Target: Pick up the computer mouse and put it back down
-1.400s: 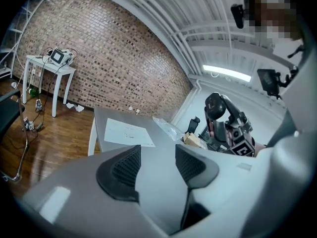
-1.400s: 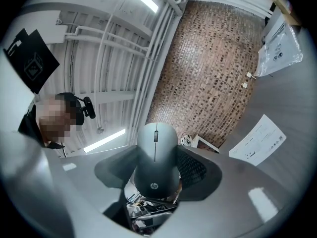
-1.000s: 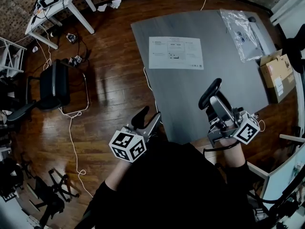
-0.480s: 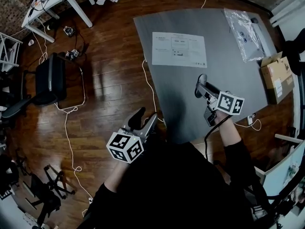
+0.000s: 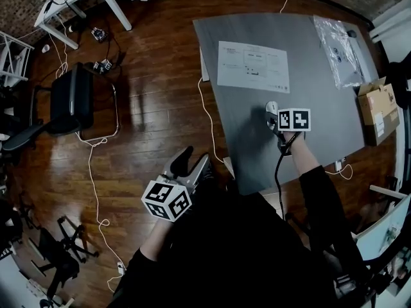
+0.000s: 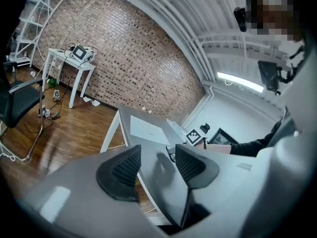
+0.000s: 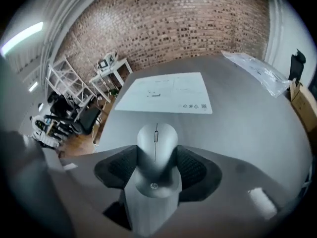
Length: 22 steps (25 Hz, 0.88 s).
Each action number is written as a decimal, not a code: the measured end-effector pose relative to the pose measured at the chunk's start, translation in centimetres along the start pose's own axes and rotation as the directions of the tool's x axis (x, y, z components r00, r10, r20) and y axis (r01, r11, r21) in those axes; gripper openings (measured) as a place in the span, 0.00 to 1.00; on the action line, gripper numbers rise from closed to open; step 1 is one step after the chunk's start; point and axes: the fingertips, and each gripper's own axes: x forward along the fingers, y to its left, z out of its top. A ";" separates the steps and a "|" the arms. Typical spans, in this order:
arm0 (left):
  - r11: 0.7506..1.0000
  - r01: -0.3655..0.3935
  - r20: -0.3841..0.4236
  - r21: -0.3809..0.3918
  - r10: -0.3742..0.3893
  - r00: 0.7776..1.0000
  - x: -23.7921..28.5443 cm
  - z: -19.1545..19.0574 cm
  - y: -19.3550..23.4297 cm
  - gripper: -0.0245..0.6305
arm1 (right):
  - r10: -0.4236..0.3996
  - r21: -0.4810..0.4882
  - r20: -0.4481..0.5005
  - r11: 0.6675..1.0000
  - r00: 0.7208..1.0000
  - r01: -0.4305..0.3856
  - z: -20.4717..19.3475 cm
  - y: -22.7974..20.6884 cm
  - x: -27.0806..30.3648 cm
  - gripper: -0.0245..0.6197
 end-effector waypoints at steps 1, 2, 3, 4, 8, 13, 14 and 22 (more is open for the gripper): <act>1.000 0.000 0.002 -0.002 0.000 1.000 -0.2 0.0 0.2 0.35 | -0.029 -0.031 -0.039 0.999 0.999 0.028 -0.4 -0.1 0.5 0.44; 1.000 0.002 0.005 -0.003 -0.002 1.000 -0.4 0.1 0.3 0.35 | -0.054 -0.060 -0.069 0.997 0.996 0.050 -0.6 -0.2 0.9 0.44; 1.000 0.004 0.008 -0.004 -0.004 1.000 -0.5 0.1 0.4 0.35 | -0.077 -0.089 -0.090 0.994 0.993 0.069 -0.8 -0.3 1.3 0.44; 1.000 0.007 0.010 -0.004 -0.007 1.000 -0.7 0.2 0.5 0.35 | -0.098 -0.115 -0.106 0.990 0.990 0.086 -1.0 -0.3 1.6 0.44; 1.000 0.012 0.014 -0.001 -0.012 1.000 -1.0 0.3 0.7 0.35 | -0.148 -0.166 -0.145 0.978 0.978 0.123 -1.6 -0.6 2.7 0.44; 1.000 0.017 0.021 -0.007 -0.017 1.000 -1.9 0.1 1.0 0.35 | -0.127 -0.120 -0.123 0.986 0.984 0.112 -1.6 -0.7 2.6 0.45; 1.000 0.019 0.022 -0.010 -0.019 1.000 -2.1 -0.1 1.1 0.35 | -0.117 -0.107 -0.114 0.989 0.987 0.105 -1.7 -0.7 2.4 0.47; 0.996 0.089 -0.021 -0.009 -0.090 0.996 -1.8 -2.0 0.9 0.35 | 0.048 0.130 0.097 0.990 0.994 -0.060 -2.7 0.5 -4.7 0.39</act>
